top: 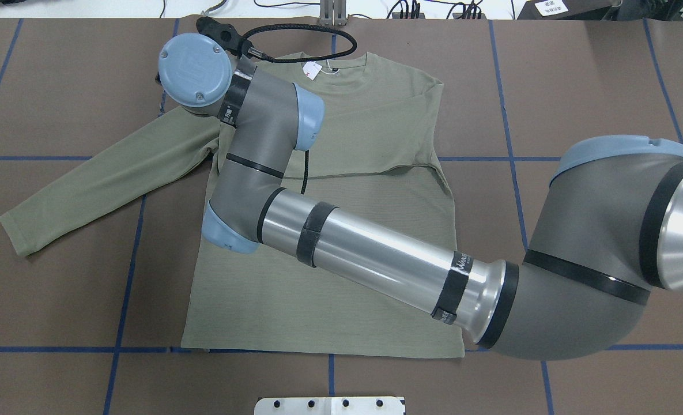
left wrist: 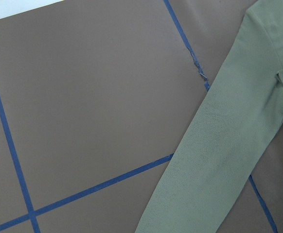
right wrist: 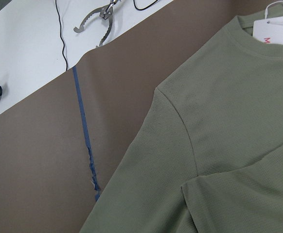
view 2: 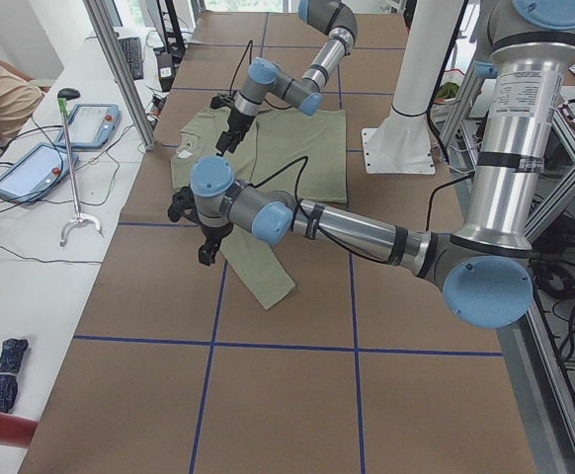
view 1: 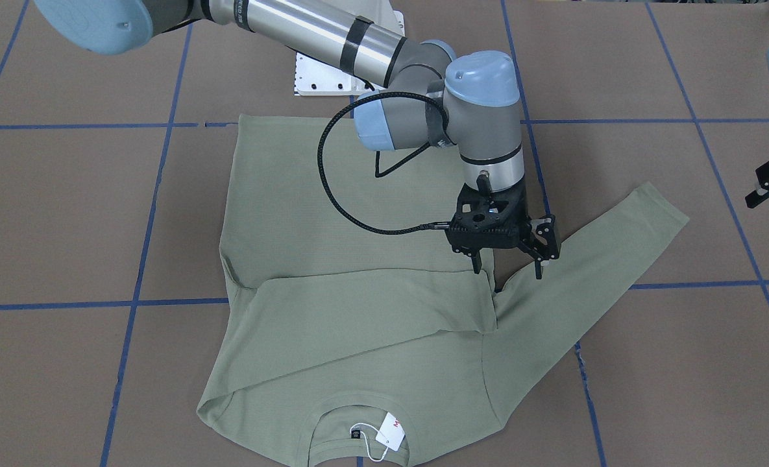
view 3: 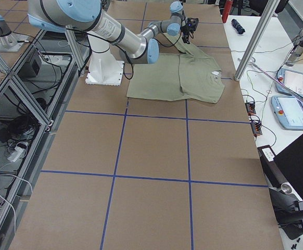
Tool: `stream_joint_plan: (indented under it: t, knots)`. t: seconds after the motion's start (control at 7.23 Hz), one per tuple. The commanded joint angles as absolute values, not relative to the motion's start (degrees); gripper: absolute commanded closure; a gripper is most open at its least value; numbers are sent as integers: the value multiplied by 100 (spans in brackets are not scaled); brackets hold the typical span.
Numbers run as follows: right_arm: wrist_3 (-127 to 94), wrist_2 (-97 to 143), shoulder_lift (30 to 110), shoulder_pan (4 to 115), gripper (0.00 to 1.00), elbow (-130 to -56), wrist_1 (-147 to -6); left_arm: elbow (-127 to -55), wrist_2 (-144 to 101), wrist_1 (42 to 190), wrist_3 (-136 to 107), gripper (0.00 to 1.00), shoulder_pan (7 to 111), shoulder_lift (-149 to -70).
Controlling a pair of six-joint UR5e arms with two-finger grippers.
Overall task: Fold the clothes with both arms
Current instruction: 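Grasp the sleeve nearest the right gripper and fold it across the shirt body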
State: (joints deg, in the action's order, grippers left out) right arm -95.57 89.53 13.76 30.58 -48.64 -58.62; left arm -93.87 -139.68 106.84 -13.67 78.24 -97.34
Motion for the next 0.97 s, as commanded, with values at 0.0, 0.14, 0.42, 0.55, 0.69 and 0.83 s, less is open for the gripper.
stream_joint_plan:
  t: [0.0,0.14,0.42,0.55,0.69,0.83]
  knots:
    - [-9607,9017,2507,3224,3,-6774,-6936,-8616,-13861,11538,-2632,1,7053,-9739]
    - [-9615,9296,2931,3339,4,-7342,-7013,-8387,-13860,11810,-2706,3,7049,-9616]
    - [-9598,9483,3619,3489,2,-8083,-6943,-7771,-14253,12373,-2803,6,7022,-9563]
    - [-9598,9483,3682,3507,2,-8129,-6943,-7482,-14343,12497,-2751,6,7005,-9545]
    - [-9606,9483,3683,3507,2,-8130,-6943,-7436,-14326,12629,-2786,6,6987,-9545]
    - [-9606,9483,3700,3507,2,-8139,-6952,-7322,-14300,12726,-2725,11,6900,-9510]
